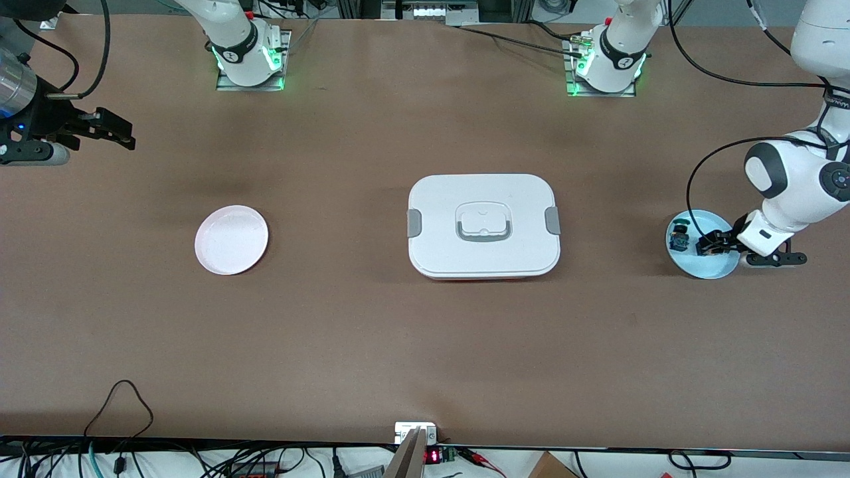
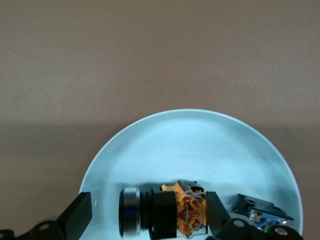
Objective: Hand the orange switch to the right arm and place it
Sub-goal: 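Close the left gripper on the orange switch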
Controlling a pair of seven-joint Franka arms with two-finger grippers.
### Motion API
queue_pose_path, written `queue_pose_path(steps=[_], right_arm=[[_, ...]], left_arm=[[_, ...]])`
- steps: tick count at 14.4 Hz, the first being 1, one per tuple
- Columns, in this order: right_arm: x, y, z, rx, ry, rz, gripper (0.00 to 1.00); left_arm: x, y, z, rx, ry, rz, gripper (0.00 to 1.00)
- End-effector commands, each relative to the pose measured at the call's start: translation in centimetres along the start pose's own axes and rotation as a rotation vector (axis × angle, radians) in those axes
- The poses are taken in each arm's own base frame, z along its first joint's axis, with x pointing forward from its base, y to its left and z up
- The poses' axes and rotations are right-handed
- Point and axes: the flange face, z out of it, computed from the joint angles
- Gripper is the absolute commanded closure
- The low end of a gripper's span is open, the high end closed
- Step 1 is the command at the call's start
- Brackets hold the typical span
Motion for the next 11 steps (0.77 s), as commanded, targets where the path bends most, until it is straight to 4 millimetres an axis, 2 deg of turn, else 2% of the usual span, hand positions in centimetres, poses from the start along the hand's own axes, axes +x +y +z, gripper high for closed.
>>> queue_pose_path(steps=[1,7,11], right_arm=[[0.0,0.0,-0.4,-0.016,0.012,-0.011,0.0],[0.0,-0.2,-0.4,-0.016,0.012,-0.015,0.0],[-0.1,-0.2,-0.6,-0.017,0.015,-0.016,0.0]], left_arm=[[0.4,0.0,-0.6,-0.006,0.017,0.019,0.0],[0.1,-0.3,0.1,-0.011,0.008,0.022,0.0],[1.2,0.6,-0.8,-0.017,0.034,0.032,0.0]])
